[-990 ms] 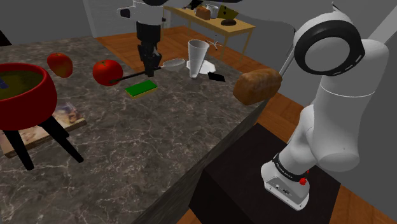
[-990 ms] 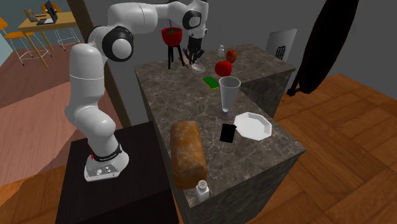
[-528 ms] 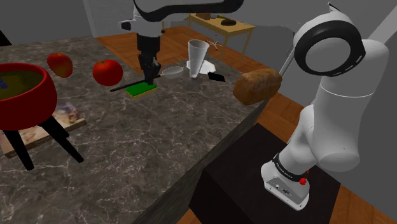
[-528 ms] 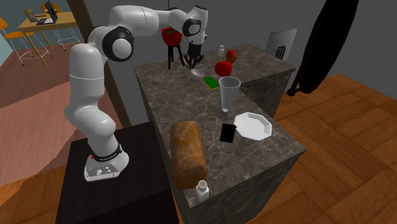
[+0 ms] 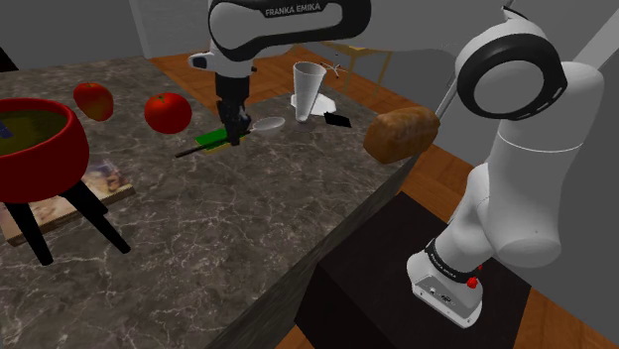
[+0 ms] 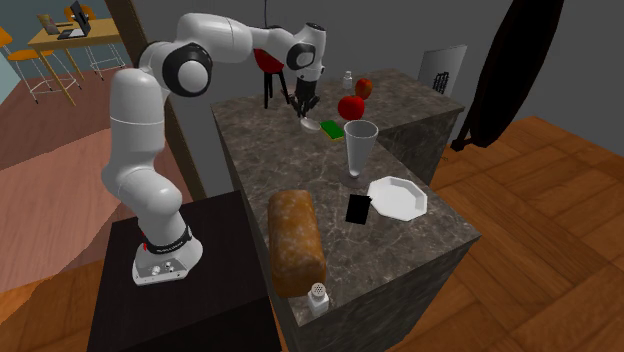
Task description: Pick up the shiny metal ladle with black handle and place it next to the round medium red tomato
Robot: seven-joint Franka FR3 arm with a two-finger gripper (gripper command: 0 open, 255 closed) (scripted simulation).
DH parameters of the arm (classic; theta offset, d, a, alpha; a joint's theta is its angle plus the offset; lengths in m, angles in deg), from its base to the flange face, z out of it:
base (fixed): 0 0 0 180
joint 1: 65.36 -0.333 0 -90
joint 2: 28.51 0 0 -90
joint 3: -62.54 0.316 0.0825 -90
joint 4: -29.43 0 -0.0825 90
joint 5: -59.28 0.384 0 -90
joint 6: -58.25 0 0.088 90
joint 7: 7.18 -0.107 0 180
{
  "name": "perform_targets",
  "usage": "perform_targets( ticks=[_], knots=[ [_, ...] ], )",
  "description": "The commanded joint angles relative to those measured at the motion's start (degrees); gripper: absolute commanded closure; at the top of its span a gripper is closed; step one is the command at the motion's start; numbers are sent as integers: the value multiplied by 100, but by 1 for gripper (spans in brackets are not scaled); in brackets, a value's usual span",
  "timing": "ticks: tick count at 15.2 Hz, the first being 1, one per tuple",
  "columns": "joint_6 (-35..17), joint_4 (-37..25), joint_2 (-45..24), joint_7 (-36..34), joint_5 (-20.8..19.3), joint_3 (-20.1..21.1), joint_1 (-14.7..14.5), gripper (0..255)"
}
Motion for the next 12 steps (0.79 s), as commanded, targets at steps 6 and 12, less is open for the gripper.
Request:
perform_targets(
  ticks=[6,12],
  knots=[
    [-475,349,-135,105,59,19,-3,255],
    [-857,587,-289,191,122,43,-1,255]
  ],
)
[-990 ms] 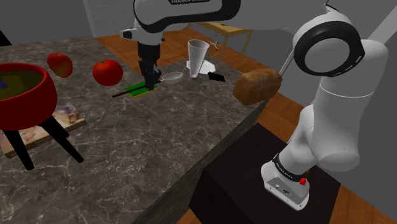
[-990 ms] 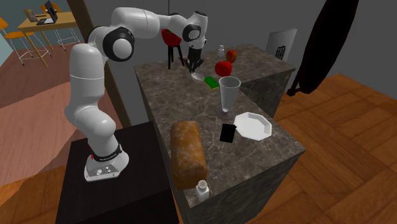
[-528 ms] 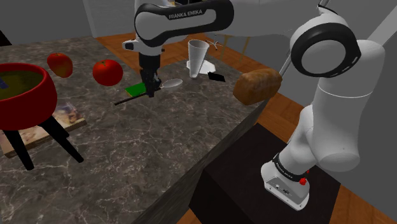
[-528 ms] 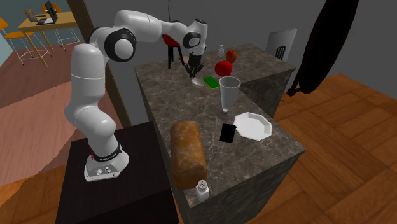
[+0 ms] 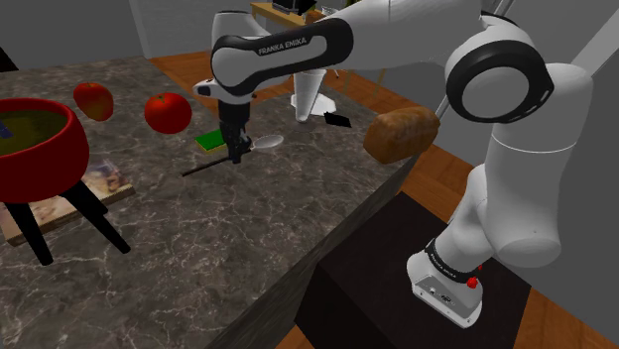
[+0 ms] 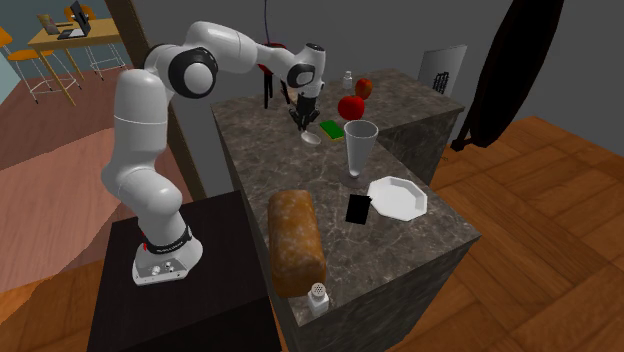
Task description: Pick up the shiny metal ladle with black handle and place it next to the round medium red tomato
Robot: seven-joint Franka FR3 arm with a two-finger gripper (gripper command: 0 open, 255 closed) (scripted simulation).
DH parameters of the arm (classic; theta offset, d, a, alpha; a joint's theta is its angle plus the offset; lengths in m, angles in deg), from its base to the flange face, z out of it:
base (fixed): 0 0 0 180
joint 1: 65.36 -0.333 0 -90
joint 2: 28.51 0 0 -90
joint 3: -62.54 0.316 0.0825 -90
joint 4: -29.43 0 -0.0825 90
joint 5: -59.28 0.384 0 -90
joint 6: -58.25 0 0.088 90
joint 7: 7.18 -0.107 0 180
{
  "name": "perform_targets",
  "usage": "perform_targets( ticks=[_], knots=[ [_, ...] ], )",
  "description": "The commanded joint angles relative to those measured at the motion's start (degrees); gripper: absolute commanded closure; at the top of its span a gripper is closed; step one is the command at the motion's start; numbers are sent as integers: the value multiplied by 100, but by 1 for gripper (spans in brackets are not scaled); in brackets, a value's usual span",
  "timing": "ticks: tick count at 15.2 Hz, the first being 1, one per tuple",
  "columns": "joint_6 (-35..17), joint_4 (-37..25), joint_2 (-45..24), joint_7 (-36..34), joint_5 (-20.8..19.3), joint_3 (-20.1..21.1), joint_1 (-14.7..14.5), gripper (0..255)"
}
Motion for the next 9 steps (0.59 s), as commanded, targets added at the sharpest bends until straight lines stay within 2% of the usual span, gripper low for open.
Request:
perform_targets(
  ticks=[1,9],
  knots=[
    [-120,54,-66,26,23,11,0,255],
    [-258,126,-136,59,50,22,3,255]
  ],
)
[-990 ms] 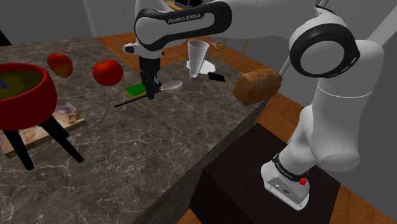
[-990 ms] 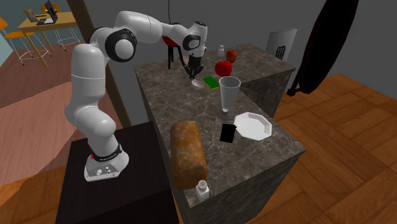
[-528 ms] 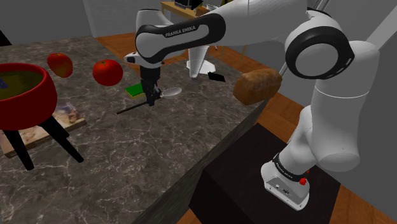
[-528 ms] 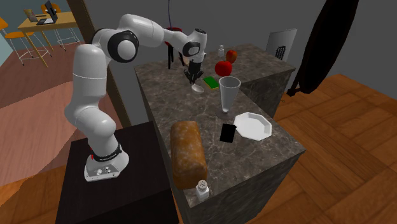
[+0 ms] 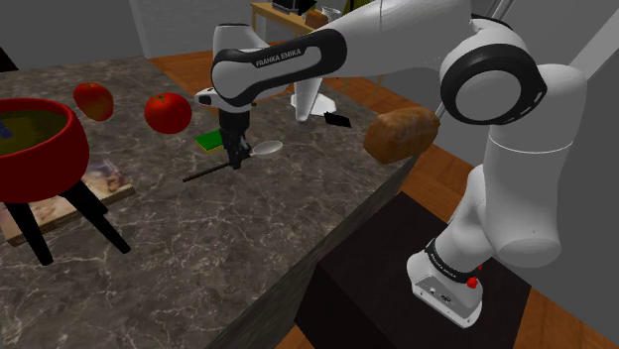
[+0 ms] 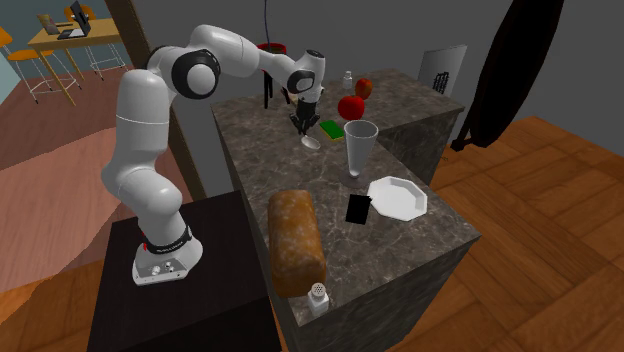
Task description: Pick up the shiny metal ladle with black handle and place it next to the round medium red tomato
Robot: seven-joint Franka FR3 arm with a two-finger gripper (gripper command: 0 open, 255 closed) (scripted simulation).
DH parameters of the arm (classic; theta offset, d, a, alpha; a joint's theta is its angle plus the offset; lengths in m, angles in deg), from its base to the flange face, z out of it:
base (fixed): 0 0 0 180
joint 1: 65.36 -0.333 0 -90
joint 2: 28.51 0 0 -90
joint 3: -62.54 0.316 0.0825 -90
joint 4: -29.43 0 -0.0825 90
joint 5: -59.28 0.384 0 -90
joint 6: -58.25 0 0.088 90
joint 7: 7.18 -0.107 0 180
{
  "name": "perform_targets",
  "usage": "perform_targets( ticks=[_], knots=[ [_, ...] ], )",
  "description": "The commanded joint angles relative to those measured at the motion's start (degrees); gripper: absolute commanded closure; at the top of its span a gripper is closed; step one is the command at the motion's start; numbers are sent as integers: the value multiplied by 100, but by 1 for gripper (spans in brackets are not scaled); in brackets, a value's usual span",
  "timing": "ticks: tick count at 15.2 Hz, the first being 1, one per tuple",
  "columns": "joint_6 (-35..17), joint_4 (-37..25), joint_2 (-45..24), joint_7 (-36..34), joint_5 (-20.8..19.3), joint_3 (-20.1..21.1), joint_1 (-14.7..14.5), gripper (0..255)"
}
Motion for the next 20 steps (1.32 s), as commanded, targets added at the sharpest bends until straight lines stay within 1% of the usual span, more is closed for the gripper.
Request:
perform_targets(
  ticks=[1,2,3,8,12,20],
  knots=[
    [-2,1,0,0,0,0,0,255],
    [-2,1,0,0,0,0,0,255],
    [-2,1,0,0,0,0,0,0],
    [-2,1,0,0,0,0,0,0],
    [632,-445,190,-67,-92,-58,58,0],
    [632,-445,190,-67,-92,-58,58,0]
  ],
)
